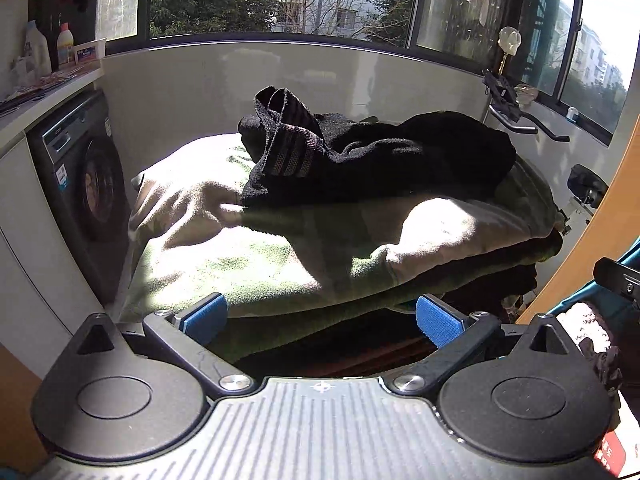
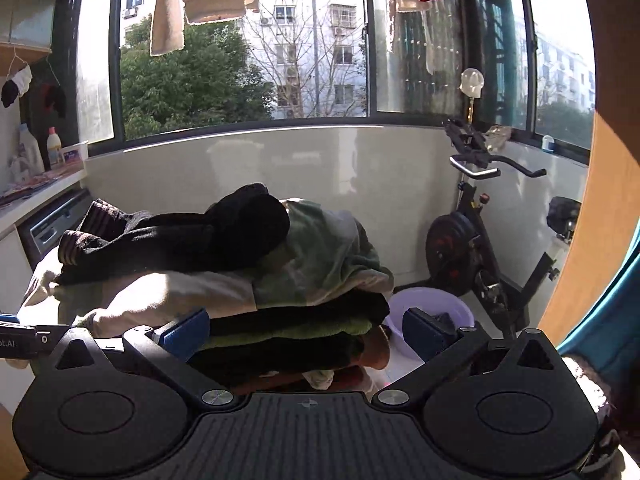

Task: Fold clothes

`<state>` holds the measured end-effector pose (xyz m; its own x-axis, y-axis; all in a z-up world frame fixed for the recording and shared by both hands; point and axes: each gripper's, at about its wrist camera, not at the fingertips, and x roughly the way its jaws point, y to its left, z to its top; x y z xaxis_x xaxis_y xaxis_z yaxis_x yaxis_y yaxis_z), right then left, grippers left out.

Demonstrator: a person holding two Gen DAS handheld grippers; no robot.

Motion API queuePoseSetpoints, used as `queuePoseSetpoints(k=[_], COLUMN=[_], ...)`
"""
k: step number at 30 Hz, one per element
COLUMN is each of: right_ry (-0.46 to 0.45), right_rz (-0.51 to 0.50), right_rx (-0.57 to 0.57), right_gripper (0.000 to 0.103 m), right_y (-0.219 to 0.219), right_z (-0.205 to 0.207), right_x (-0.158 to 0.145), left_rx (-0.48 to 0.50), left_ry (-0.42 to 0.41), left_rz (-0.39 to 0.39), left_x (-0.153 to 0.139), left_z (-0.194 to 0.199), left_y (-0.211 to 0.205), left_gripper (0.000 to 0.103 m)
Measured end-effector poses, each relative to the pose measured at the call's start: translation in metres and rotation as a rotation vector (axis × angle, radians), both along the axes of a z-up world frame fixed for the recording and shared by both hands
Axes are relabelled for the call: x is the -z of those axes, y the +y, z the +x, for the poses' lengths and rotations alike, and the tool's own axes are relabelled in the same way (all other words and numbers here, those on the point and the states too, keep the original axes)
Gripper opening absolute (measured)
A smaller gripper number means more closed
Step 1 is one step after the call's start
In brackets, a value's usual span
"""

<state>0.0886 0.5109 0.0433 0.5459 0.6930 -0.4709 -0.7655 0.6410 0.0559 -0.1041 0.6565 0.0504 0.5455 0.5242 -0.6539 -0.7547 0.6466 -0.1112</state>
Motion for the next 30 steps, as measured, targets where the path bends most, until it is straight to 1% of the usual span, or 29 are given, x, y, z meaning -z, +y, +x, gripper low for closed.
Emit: queuePoseSetpoints(k=[3, 8, 11, 13, 16, 17, 18, 21, 23, 24, 25, 28, 29, 30], right_ry=[0.002, -0.004, 0.005, 0.019, 0.027, 0.027, 0.027, 0.027, 0.04, 0.047, 0.052, 0.063, 0.062, 0.061], right_rz=[-0.017, 0.0, 0.009, 0.011, -0.004, -0.019, -0.031, -0.051, -0.057, -0.057, -0.061, -0.084, -0.096, -0.105], right_rx=[0.012, -0.026, -0.059, -0.082, -0.115, -0.135, -0.151, -0.185, -0.201, -0.211, -0.219, -0.235, -0.232, -0.231], right_gripper=[0.102, 0.102, 0.102, 0.102, 0.102, 0.102, 0.102, 0.102, 0.102, 0.102, 0.102, 0.102, 0.102, 0.102], right_y=[-0.014, -0.035, -0.048, -0.06, -0.084, -0.093, -0.101, -0.126, -0.143, -0.151, -0.159, -0.182, -0.191, -0.201], right_z=[-0.013, -0.018, -0.012, -0.006, 0.002, 0.004, 0.005, 0.004, 0.004, 0.004, 0.005, 0.007, 0.009, 0.011], right_x=[0.0, -0.01, -0.013, -0.013, -0.01, -0.009, -0.006, 0.003, 0.009, 0.013, 0.017, 0.031, 0.035, 0.039], left_rx=[-0.009, -0.038, -0.067, -0.101, -0.167, -0.199, -0.208, -0.218, -0.197, -0.205, -0.222, -0.257, -0.274, -0.286], left_ry=[0.019, 0.008, -0.008, -0.008, 0.004, -0.005, -0.017, -0.032, -0.034, -0.032, -0.022, 0.019, 0.031, 0.042], left_rz=[-0.007, 0.001, 0.012, 0.036, 0.066, 0.056, 0.045, 0.034, 0.047, 0.039, 0.014, -0.09, -0.107, -0.107], left_x=[0.004, 0.002, -0.002, -0.003, -0.005, -0.006, -0.008, -0.011, -0.009, -0.003, 0.005, 0.032, 0.038, 0.041], left_z=[-0.004, -0.007, -0.006, -0.004, -0.003, -0.006, -0.007, -0.007, -0.004, -0.004, -0.004, -0.005, -0.006, -0.007], left_y=[-0.014, -0.044, -0.063, -0.08, -0.108, -0.119, -0.128, -0.156, -0.177, -0.185, -0.194, -0.217, -0.227, -0.237], left_gripper=[0.103, 0.103, 0.103, 0.103, 0.103, 0.103, 0.103, 0.103, 0.103, 0.103, 0.103, 0.103, 0.103, 0.103])
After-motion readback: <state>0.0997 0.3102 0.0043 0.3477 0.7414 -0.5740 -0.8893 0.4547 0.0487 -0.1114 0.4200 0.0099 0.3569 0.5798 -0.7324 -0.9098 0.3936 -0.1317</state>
